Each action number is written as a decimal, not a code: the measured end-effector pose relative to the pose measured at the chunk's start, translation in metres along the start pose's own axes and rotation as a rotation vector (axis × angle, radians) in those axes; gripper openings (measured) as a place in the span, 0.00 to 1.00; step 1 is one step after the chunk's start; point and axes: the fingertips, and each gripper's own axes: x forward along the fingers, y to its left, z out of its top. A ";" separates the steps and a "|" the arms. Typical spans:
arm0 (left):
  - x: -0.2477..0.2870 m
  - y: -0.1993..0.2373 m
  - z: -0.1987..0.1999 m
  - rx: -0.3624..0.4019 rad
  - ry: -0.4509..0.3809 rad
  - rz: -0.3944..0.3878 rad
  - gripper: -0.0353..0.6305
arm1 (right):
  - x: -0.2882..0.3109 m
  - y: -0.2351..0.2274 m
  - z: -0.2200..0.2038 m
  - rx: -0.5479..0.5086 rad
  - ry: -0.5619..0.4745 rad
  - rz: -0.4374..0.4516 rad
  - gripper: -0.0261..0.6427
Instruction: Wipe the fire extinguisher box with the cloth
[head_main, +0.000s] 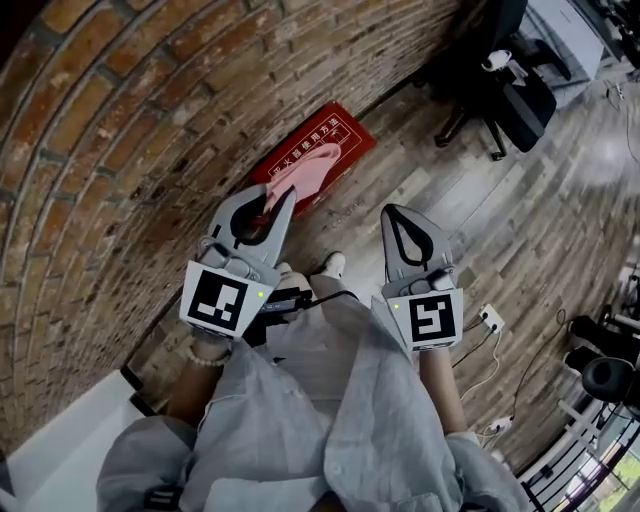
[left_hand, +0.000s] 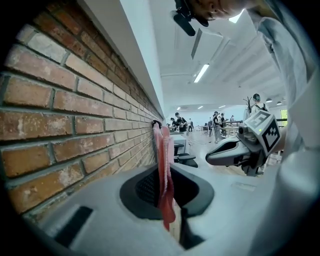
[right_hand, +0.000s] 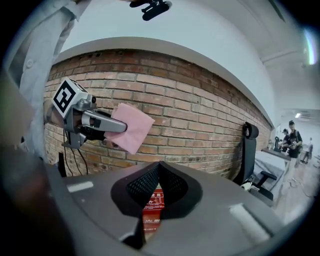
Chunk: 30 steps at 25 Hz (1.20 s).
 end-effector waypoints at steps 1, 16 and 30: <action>0.002 0.003 -0.003 -0.003 0.008 0.000 0.07 | 0.004 0.002 -0.002 0.006 0.005 0.010 0.05; 0.045 0.022 -0.046 -0.039 0.098 -0.082 0.07 | 0.053 0.000 -0.026 0.082 0.032 -0.023 0.05; 0.124 0.050 -0.107 -0.106 0.151 -0.062 0.07 | 0.092 -0.020 -0.100 0.124 0.102 0.000 0.05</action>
